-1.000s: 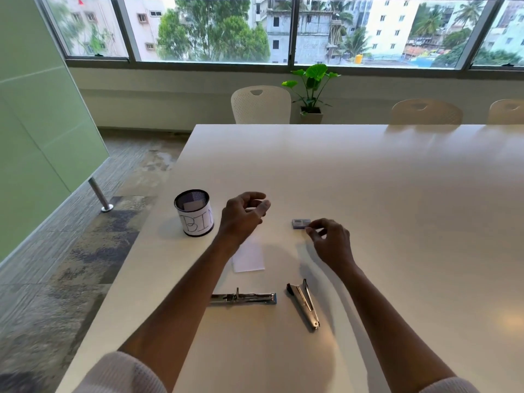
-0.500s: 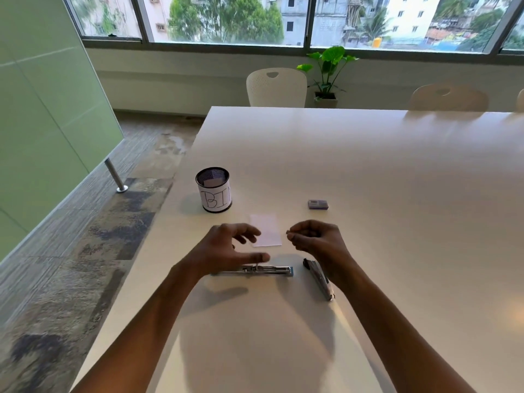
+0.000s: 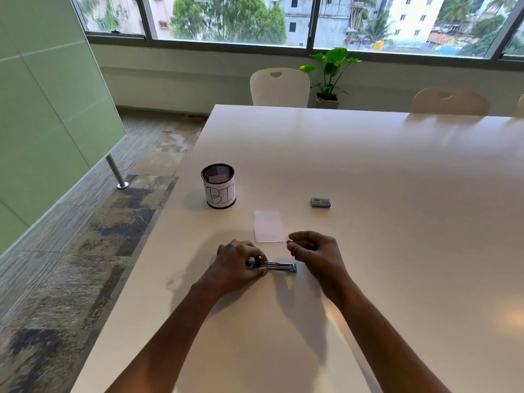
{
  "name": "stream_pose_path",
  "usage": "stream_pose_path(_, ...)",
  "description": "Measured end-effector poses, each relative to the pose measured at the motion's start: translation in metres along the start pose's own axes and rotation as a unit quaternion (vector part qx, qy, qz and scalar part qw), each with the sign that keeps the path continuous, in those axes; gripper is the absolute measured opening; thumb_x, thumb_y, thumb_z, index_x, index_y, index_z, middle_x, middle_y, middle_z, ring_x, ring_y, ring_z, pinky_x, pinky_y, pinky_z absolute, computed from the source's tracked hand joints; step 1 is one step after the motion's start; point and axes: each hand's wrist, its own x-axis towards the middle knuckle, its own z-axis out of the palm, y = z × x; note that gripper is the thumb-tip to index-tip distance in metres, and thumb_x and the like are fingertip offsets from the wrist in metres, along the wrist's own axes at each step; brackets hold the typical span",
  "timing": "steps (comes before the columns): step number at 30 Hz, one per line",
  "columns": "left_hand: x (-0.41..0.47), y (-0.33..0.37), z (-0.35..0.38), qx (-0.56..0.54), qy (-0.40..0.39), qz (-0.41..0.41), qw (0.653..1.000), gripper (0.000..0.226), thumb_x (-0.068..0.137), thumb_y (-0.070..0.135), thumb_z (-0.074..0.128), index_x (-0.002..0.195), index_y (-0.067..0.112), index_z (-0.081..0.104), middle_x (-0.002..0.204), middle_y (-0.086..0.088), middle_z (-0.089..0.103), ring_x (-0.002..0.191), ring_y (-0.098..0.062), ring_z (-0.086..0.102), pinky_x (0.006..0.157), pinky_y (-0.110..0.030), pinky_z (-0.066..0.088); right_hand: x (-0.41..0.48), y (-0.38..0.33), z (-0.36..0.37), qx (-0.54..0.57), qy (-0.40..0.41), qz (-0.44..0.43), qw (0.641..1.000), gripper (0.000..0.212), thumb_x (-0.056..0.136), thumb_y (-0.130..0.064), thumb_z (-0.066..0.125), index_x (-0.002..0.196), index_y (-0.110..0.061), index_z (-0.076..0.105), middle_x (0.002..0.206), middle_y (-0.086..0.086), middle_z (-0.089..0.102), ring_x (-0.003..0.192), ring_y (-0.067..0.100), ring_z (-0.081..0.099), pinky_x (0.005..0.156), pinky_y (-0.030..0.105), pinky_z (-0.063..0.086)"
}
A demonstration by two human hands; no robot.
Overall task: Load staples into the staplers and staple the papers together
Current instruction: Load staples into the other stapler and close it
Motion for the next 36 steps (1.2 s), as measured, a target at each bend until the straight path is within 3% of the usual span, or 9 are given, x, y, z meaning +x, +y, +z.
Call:
stream_pose_path(7,-0.003,0.009,-0.012,-0.088,0.05,0.015,0.995,0.013,0.079,0.024,0.082,0.092,0.022,0.078,0.087,0.006,0.069,0.078,-0.008,0.067,0.077,-0.03,0.057,0.0,-0.003,0.0,-0.057,0.055,-0.044,0.996,0.006,0.084,-0.02,0.078,0.088,-0.025,0.079,0.088,-0.015,0.077,0.08,0.001,0.071,0.068,0.011,0.049)
stream_pose_path(12,-0.003,0.023,-0.024,-0.135,0.101,0.009,0.986,0.012,0.08,0.023,0.082,0.092,0.023,0.077,0.085,0.009,0.067,0.068,0.001,0.068,0.064,-0.005,0.046,0.002,-0.012,0.005,0.05,0.02,-0.026,0.998,0.007,0.087,-0.015,0.075,0.089,-0.02,0.078,0.092,-0.005,0.077,0.086,0.011,0.073,0.075,0.025,0.057)
stream_pose_path(17,-0.009,0.033,-0.028,-0.207,0.117,-0.021,0.971,0.019,0.077,0.03,0.085,0.093,0.026,0.076,0.084,0.011,0.072,0.067,-0.001,0.072,0.062,-0.008,0.05,0.011,-0.03,0.004,0.127,-0.009,-0.032,0.991,0.01,0.087,0.0,0.072,0.09,-0.008,0.077,0.093,0.019,0.075,0.086,0.023,0.071,0.083,0.033,0.061)
stream_pose_path(19,-0.012,0.036,-0.03,-0.307,0.07,-0.058,0.947,0.03,0.072,0.042,0.087,0.097,0.028,0.076,0.087,0.011,0.077,0.073,-0.007,0.075,0.067,-0.017,0.058,0.015,-0.038,0.001,0.136,-0.037,-0.041,0.989,0.011,0.087,0.002,0.071,0.094,-0.004,0.075,0.095,0.019,0.075,0.088,0.025,0.071,0.088,0.036,0.061)
stream_pose_path(22,-0.014,0.043,-0.033,-0.5,-0.016,-0.113,0.858,0.048,0.072,0.059,0.08,0.103,0.022,0.077,0.099,-0.006,0.078,0.087,-0.022,0.075,0.073,-0.035,0.062,0.022,-0.048,-0.002,0.128,-0.092,-0.047,0.986,0.014,0.086,0.001,0.069,0.099,-0.003,0.074,0.097,0.015,0.076,0.093,0.025,0.072,0.088,0.035,0.06)
stream_pose_path(24,-0.013,0.045,-0.033,-0.584,-0.046,-0.147,0.797,0.046,0.088,0.055,0.065,0.107,0.014,0.075,0.107,-0.016,0.075,0.09,-0.029,0.074,0.072,-0.042,0.062,0.027,-0.054,-0.003,0.111,-0.125,-0.052,0.985,0.017,0.086,-0.001,0.068,0.102,-0.003,0.072,0.103,0.016,0.075,0.098,0.025,0.072,0.086,0.032,0.06)
stream_pose_path(26,-0.012,0.045,-0.031,-0.626,-0.058,-0.158,0.761,0.038,0.095,0.043,0.058,0.109,0.011,0.074,0.112,-0.02,0.073,0.093,-0.033,0.074,0.072,-0.045,0.062,0.029,-0.058,0.0,0.1,-0.148,-0.059,0.982,0.021,0.084,-0.007,0.07,0.105,-0.004,0.072,0.106,0.017,0.075,0.1,0.027,0.072,0.086,0.033,0.06)
stream_pose_path(30,-0.013,0.048,-0.023,-0.651,-0.05,-0.159,0.741,0.026,0.086,0.027,0.064,0.103,0.013,0.078,0.111,-0.02,0.074,0.097,-0.034,0.074,0.071,-0.044,0.061,0.029,-0.06,0.009,0.084,-0.141,-0.075,0.984,0.018,0.085,-0.008,0.071,0.103,-0.008,0.073,0.108,0.013,0.075,0.104,0.028,0.071,0.091,0.037,0.059)
stream_pose_path(36,-0.015,0.048,-0.011,-0.674,0.005,-0.166,0.72,0.021,0.097,0.015,0.058,0.105,0.013,0.077,0.111,-0.02,0.074,0.098,-0.036,0.074,0.069,-0.044,0.062,0.017,-0.052,0.011,0.047,0.01,-0.123,0.991,0.014,0.088,-0.004,0.072,0.1,-0.009,0.075,0.093,0.004,0.077,0.094,0.02,0.074,0.084,0.041,0.062)
